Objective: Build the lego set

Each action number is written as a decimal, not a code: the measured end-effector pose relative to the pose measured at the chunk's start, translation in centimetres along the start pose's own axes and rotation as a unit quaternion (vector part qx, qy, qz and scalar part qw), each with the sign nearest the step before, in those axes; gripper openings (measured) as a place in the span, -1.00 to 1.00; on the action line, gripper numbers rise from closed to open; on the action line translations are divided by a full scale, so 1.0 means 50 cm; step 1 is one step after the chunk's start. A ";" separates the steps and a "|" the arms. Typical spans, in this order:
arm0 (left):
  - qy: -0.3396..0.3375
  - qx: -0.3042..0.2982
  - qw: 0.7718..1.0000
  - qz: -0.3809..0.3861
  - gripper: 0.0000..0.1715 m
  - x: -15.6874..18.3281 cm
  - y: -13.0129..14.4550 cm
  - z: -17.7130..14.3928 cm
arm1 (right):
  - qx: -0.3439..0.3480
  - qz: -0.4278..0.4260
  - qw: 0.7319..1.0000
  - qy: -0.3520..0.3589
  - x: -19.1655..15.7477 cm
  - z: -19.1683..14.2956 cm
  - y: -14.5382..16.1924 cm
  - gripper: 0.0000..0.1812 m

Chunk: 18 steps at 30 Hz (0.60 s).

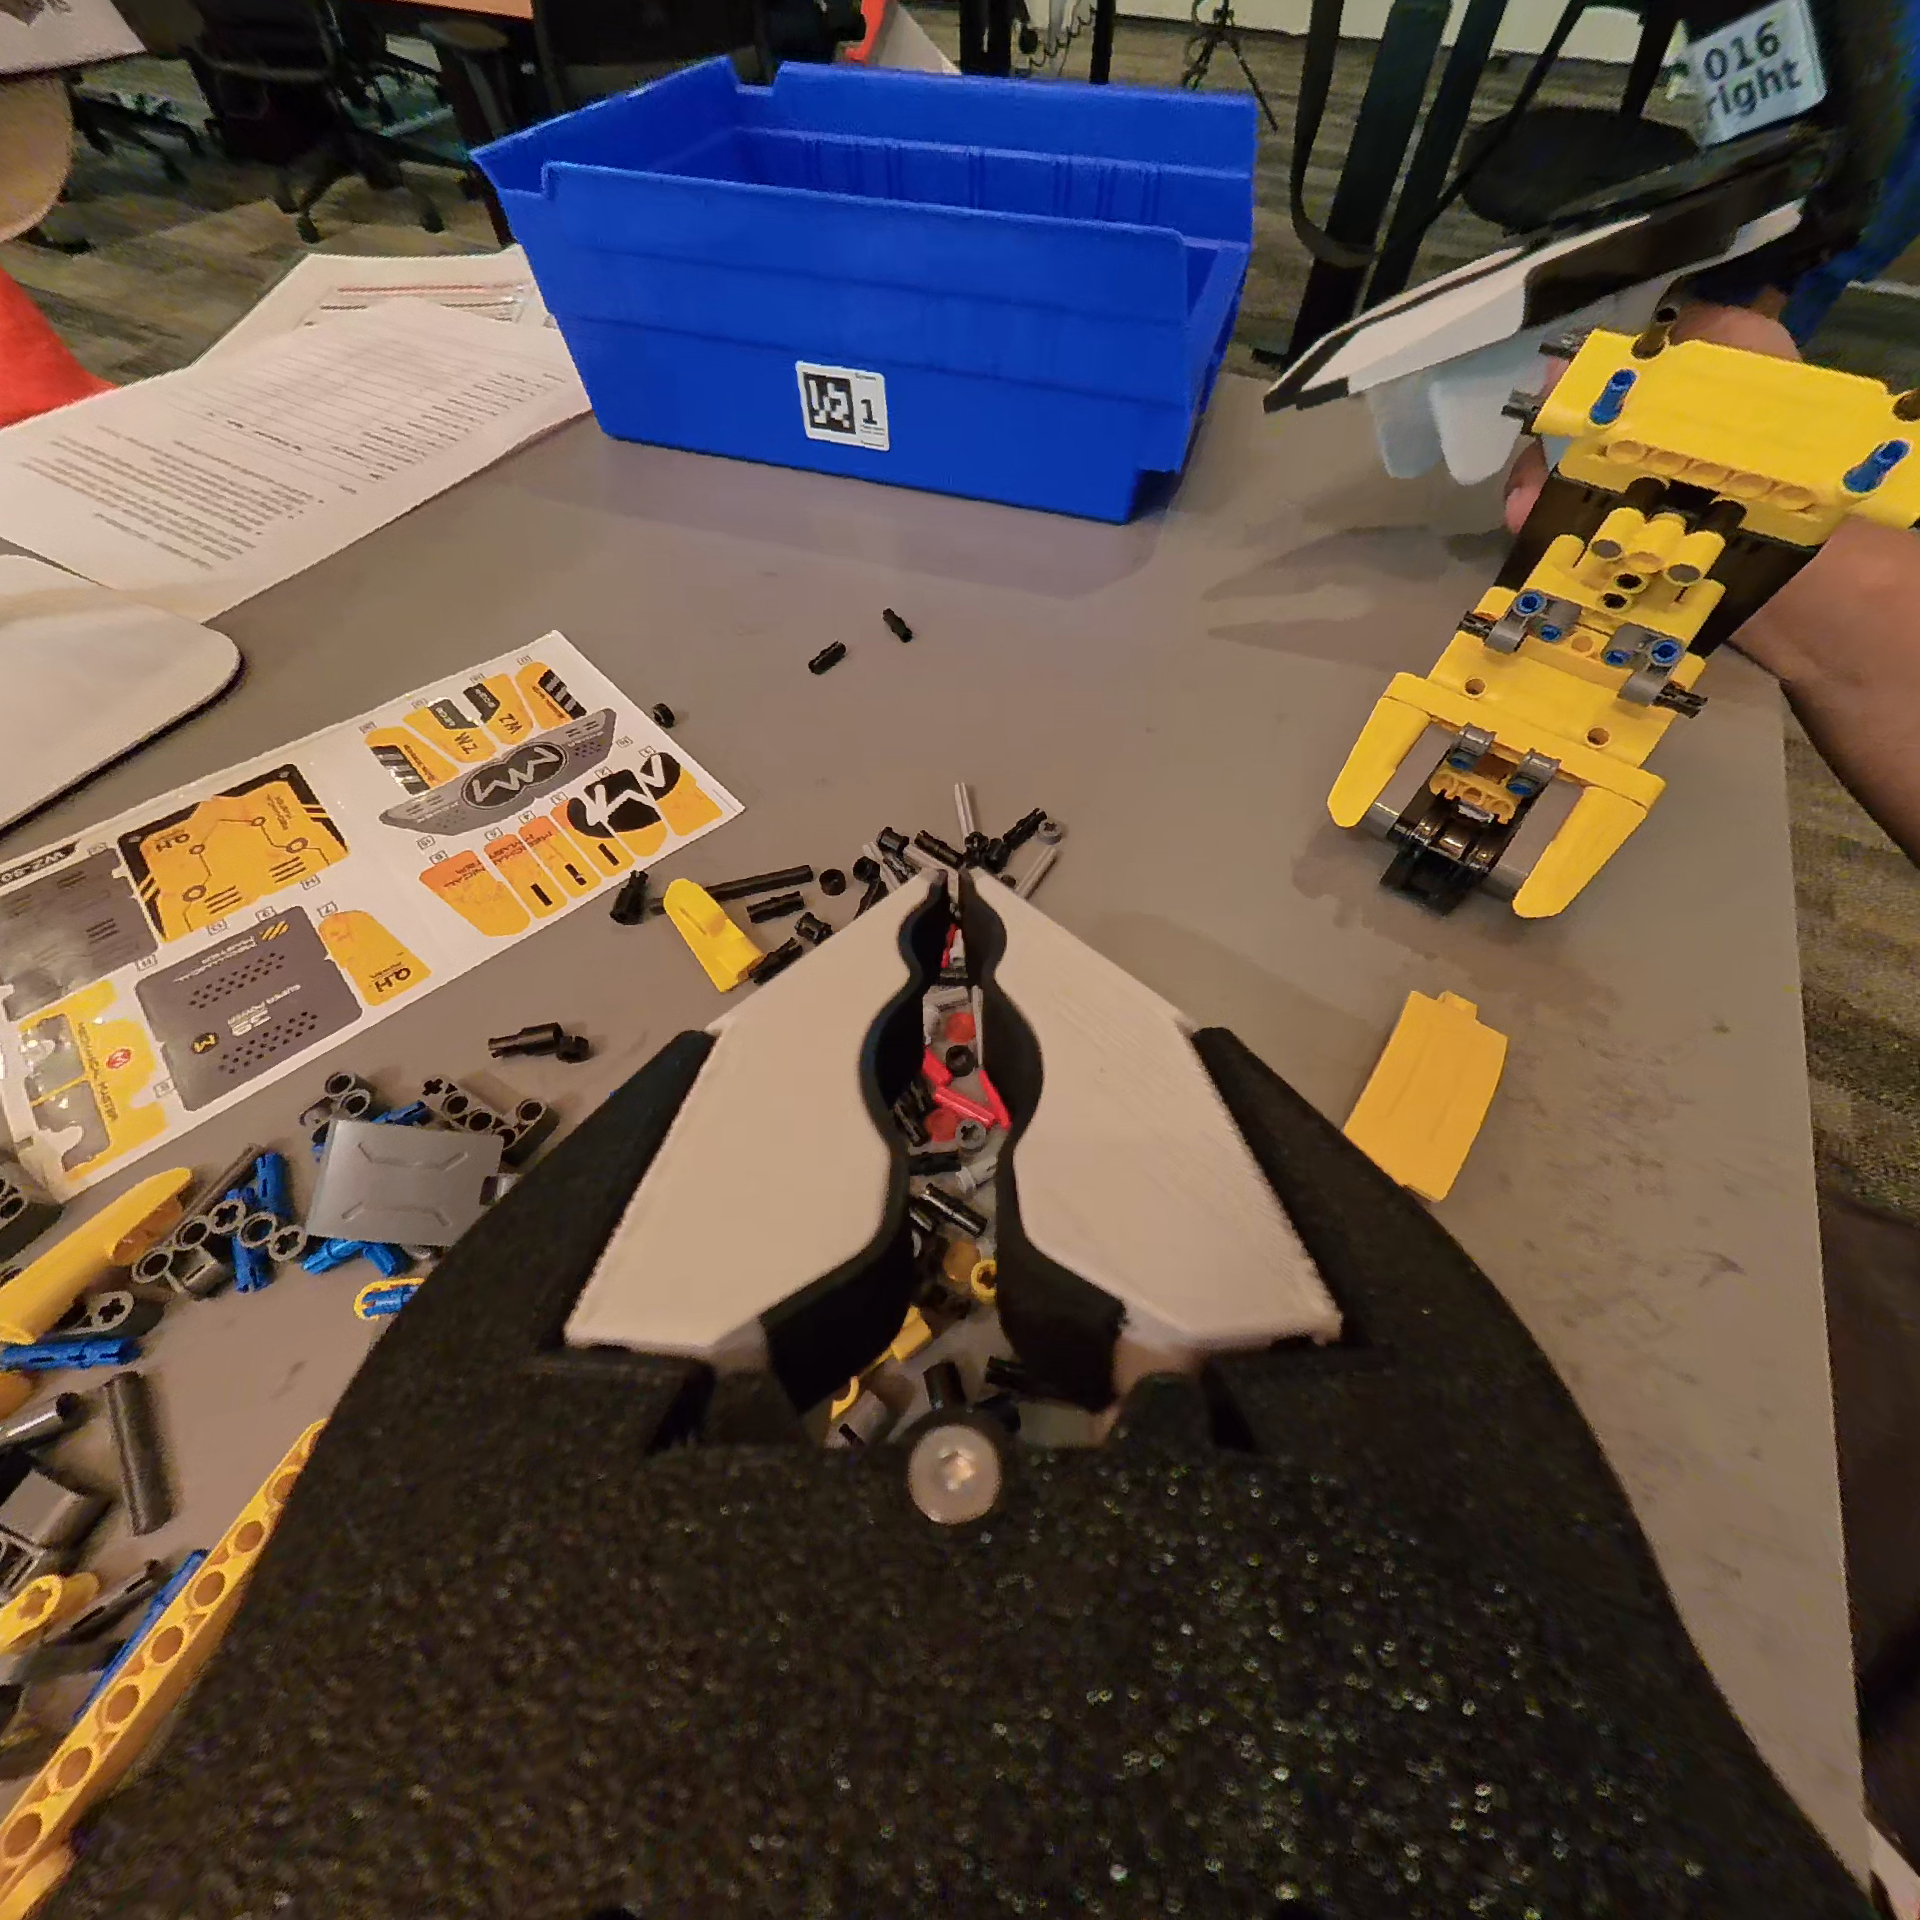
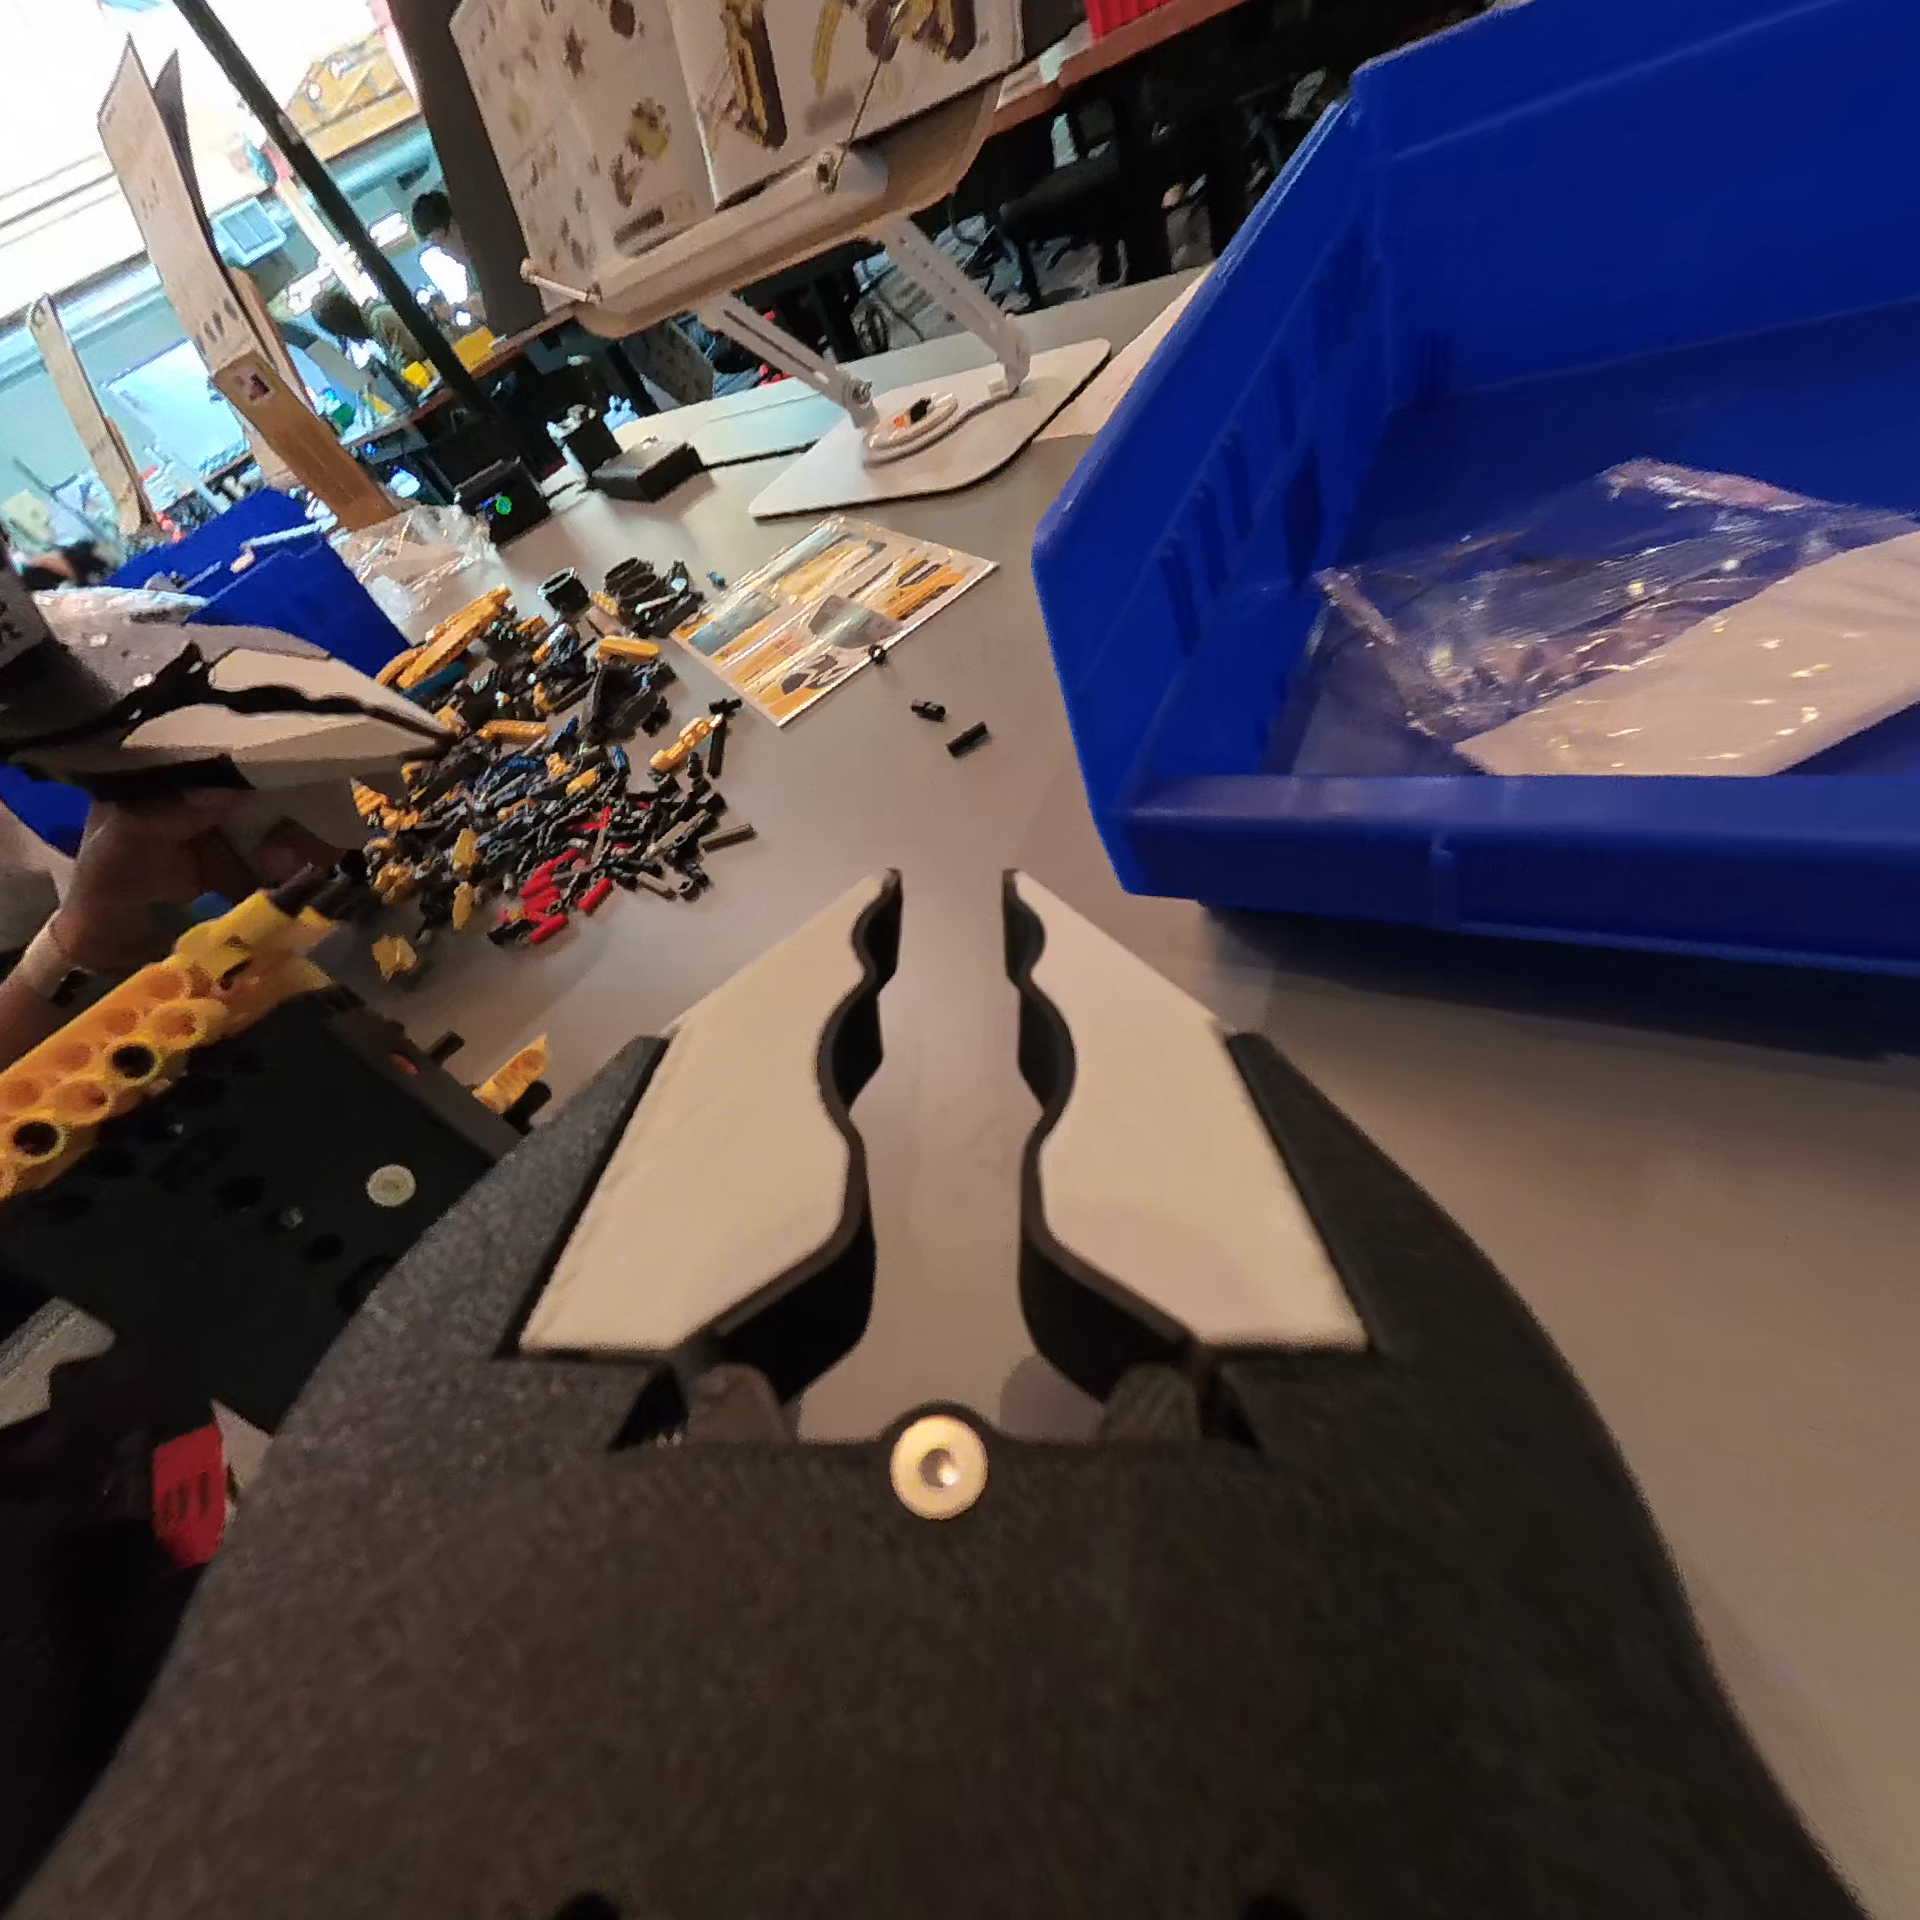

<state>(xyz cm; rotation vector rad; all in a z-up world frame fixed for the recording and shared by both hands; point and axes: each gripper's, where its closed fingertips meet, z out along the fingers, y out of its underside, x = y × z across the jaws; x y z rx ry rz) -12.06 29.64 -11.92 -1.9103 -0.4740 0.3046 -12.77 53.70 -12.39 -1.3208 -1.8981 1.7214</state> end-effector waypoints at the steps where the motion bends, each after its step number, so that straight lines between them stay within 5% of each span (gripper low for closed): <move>1: 0.001 0.002 1.000 -0.002 -0.98 0.000 -0.001 -0.001 | 0.010 0.003 1.000 0.007 0.005 -0.004 -0.005 -0.76; 8: -0.002 0.004 1.000 -0.004 -0.98 -0.004 -0.001 -0.002 | 0.087 -0.019 0.990 0.110 0.053 -0.069 -0.055 -0.61; 14: -0.003 -0.001 1.000 -0.005 -0.99 -0.006 0.004 -0.001 | 0.021 -0.090 0.961 0.260 0.115 -0.106 -0.047 -0.56; 18: -0.003 -0.011 1.000 -0.002 -0.99 -0.005 0.011 0.002 | 0.039 -0.107 0.934 0.339 0.150 -0.128 -0.056 -0.40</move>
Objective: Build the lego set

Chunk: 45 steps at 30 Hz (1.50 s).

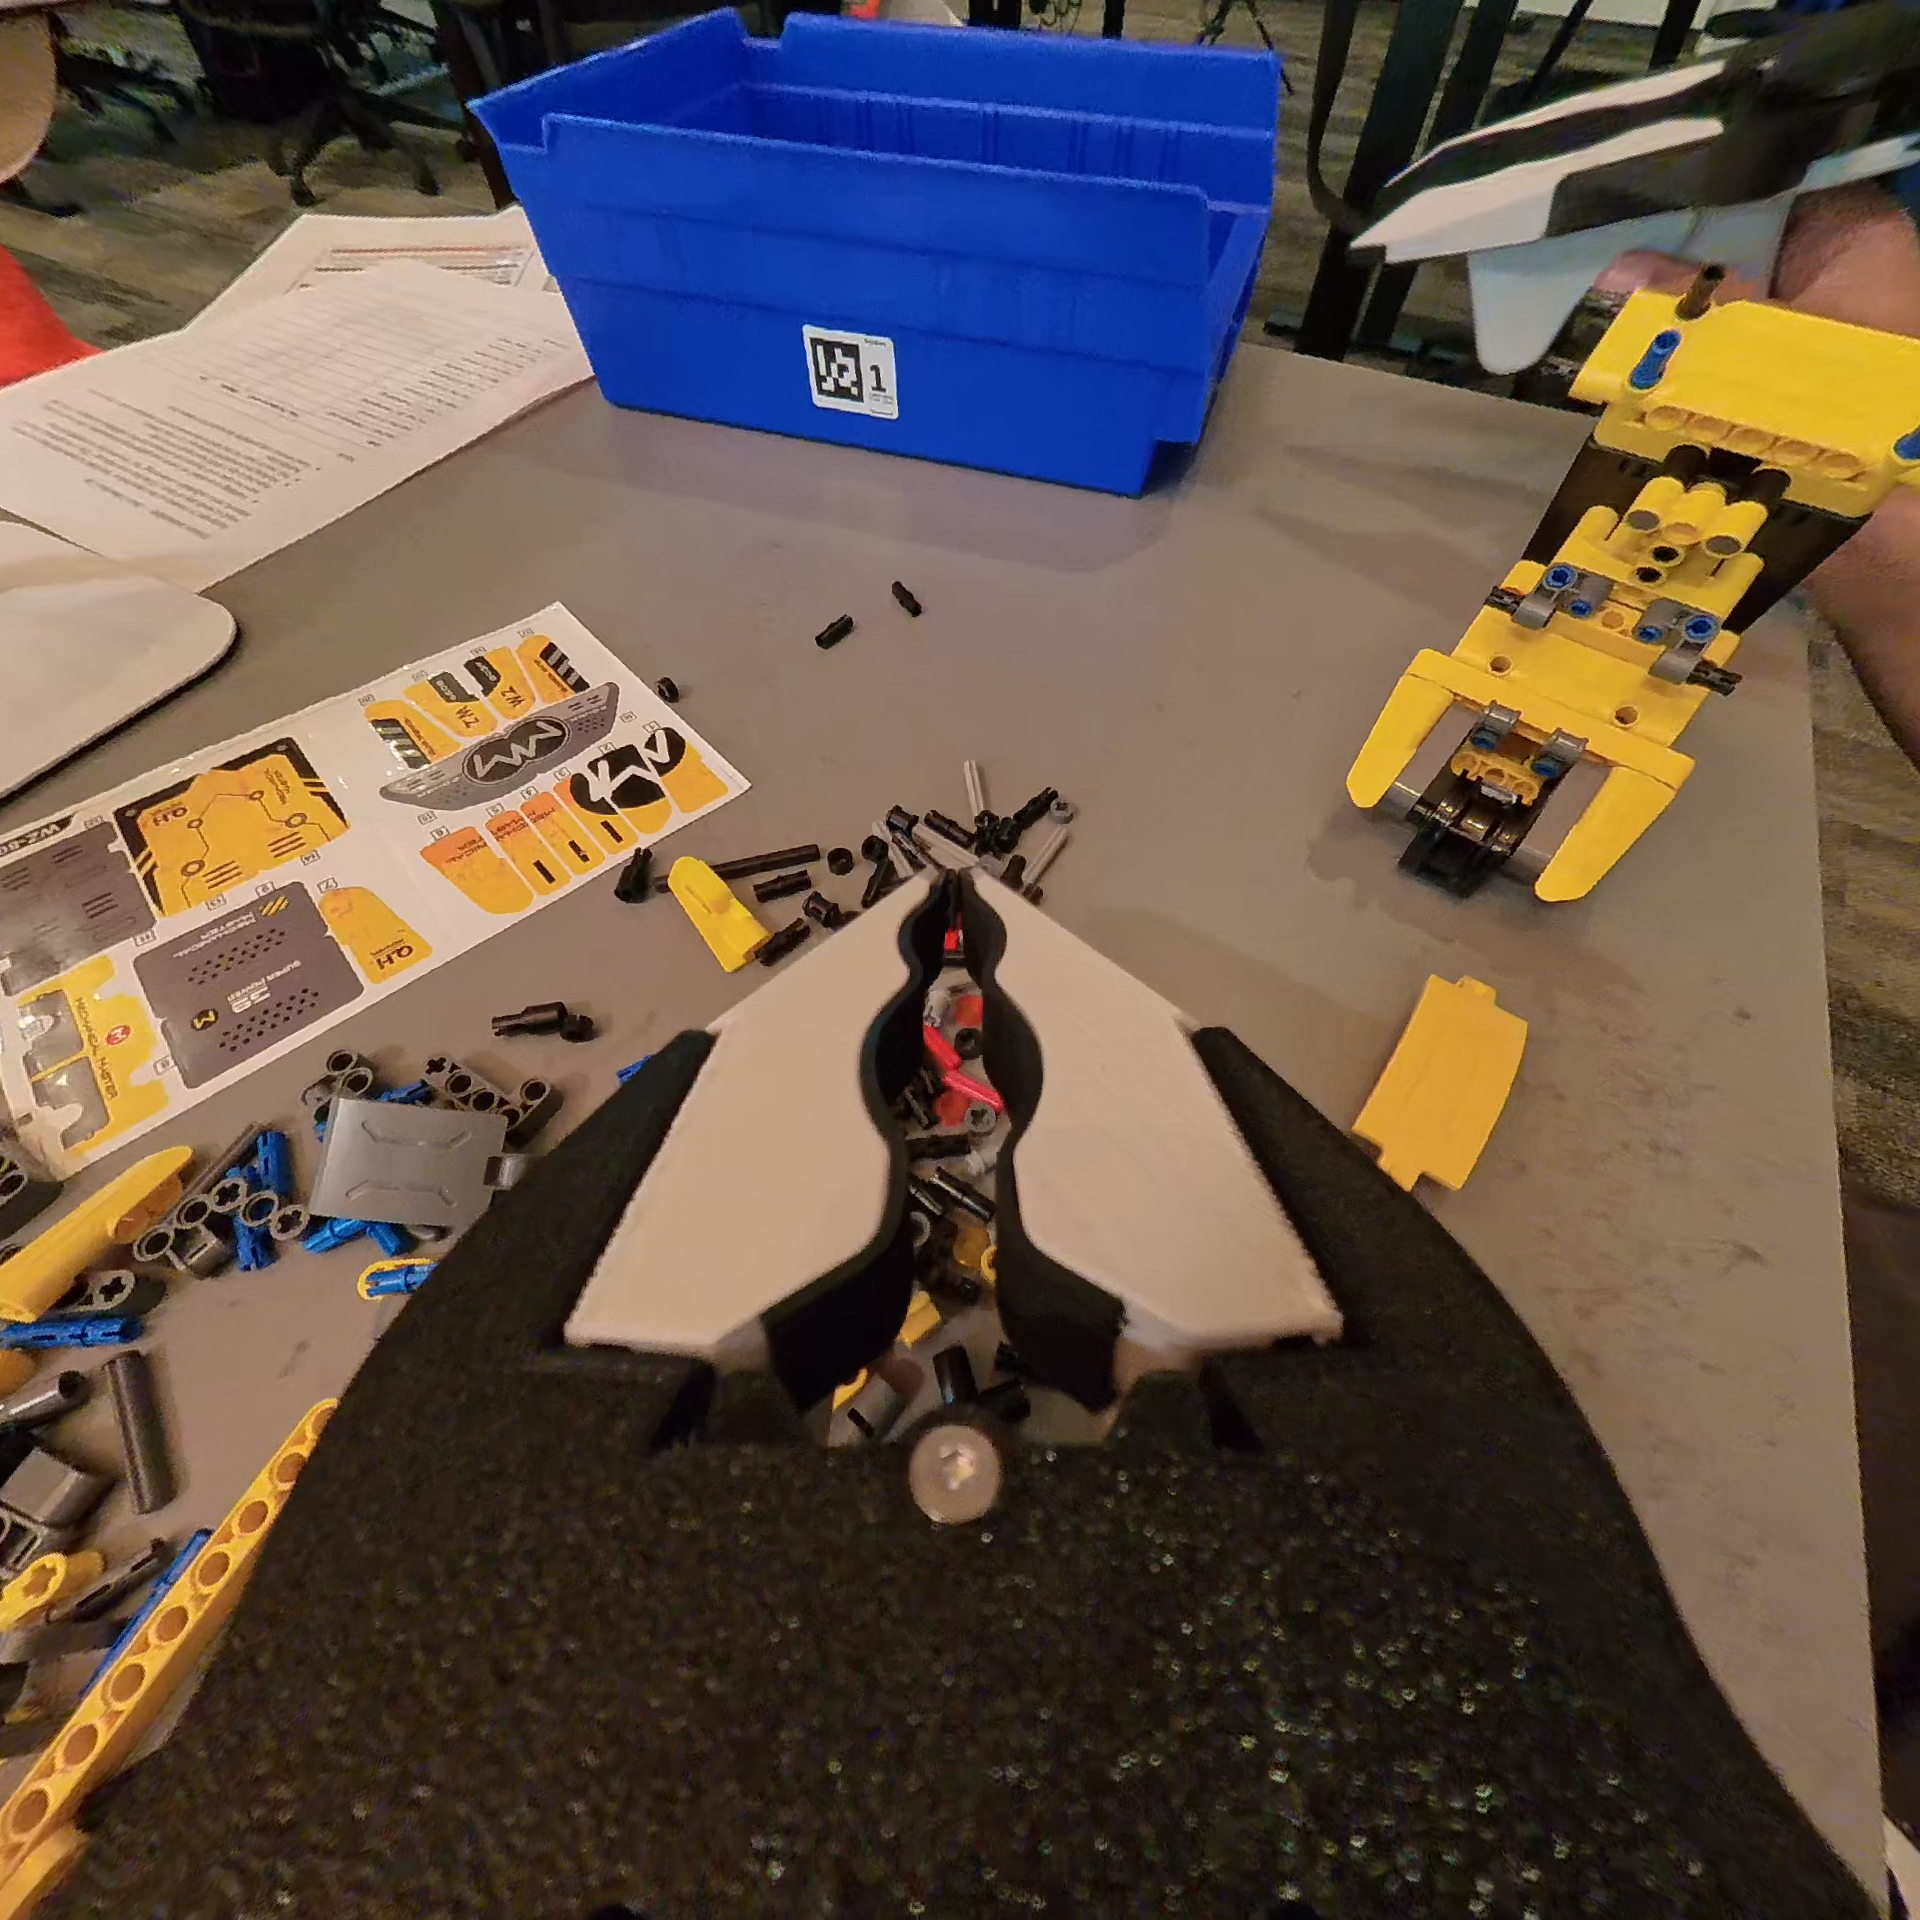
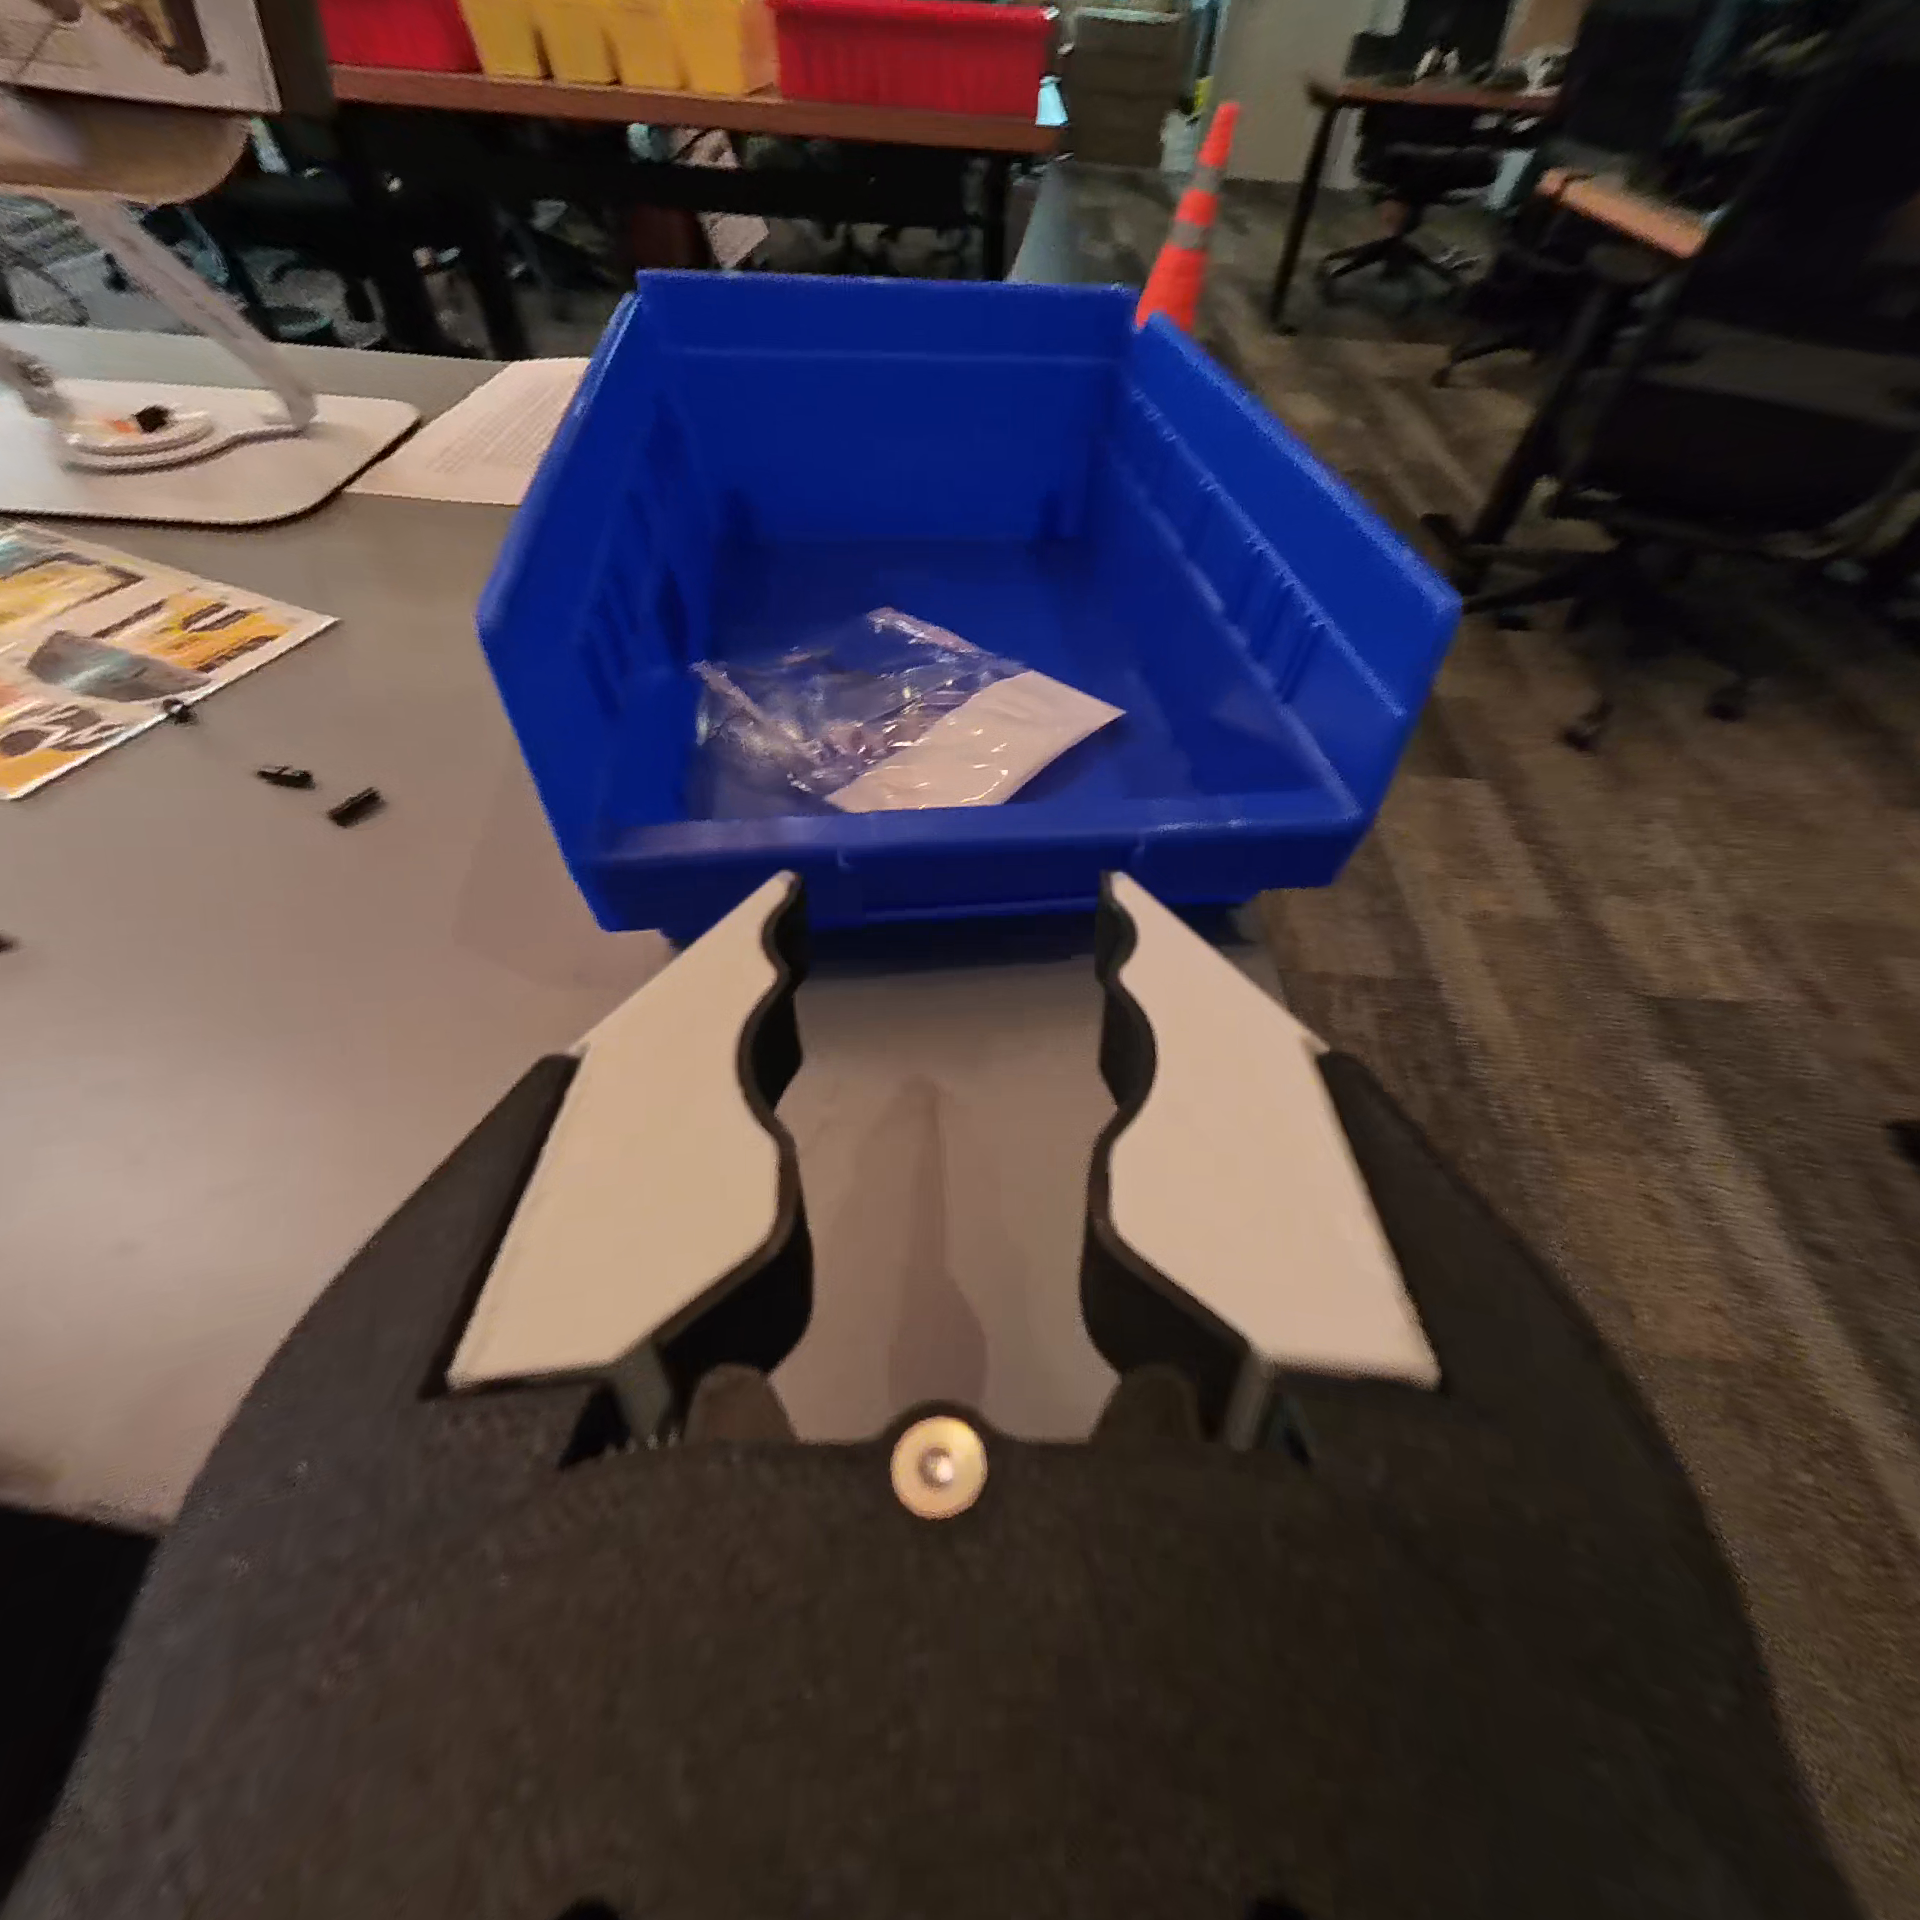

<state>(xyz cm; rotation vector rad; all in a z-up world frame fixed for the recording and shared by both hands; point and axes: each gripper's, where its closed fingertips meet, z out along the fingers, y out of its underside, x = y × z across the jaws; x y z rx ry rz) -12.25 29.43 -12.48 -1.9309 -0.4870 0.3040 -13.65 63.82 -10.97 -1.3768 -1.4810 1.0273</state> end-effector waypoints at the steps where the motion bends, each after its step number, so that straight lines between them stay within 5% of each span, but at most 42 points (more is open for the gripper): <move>1: 0.000 -0.001 1.000 0.001 -0.98 0.001 0.001 0.000 | 0.008 0.000 1.000 0.011 0.004 0.001 -0.002 -0.40; 7: -0.001 0.001 1.000 0.001 -0.99 0.001 0.000 -0.002 | 0.030 -0.026 0.999 -0.029 -0.034 0.005 -0.011 -0.20; 13: -0.001 0.006 1.000 -0.004 -0.99 0.000 -0.004 -0.006 | 0.026 -0.019 0.999 -0.033 -0.042 0.016 -0.014 -0.48; 16: -0.002 0.001 1.000 -0.003 -0.98 0.000 0.000 -0.005 | 0.061 0.017 0.995 -0.072 -0.067 0.000 -0.047 -1.00; 20: -0.008 0.002 1.000 0.002 -0.99 -0.002 -0.001 -0.006 | 0.107 0.001 0.991 -0.075 -0.083 -0.028 -0.091 -1.00; 27: -0.010 0.014 1.000 -0.003 -0.98 -0.006 -0.008 -0.010 | 0.087 -0.087 0.991 -0.043 -0.103 -0.051 -0.089 -1.00; 30: 0.000 0.036 0.999 0.001 -0.94 0.002 -0.024 -0.015 | 0.149 -0.076 0.968 -0.188 -0.198 -0.080 -0.100 -1.00; 32: 0.012 0.077 0.997 0.000 -0.62 0.013 -0.053 -0.024 | 0.156 -0.042 0.951 -0.263 -0.230 -0.099 -0.093 -1.00; 34: 0.023 0.109 0.994 -0.002 -0.50 0.020 -0.075 -0.033 | 0.155 -0.031 0.953 -0.258 -0.220 -0.097 -0.087 -1.00; 40: 0.038 0.105 0.993 -0.026 -0.53 0.012 -0.072 -0.042 | 0.114 -0.090 0.974 -0.174 -0.198 -0.060 -0.052 -1.00; 45: 0.030 0.117 0.992 -0.040 -0.54 -0.003 -0.076 -0.051 | 0.062 -0.095 0.978 -0.174 -0.214 -0.022 -0.007 -1.00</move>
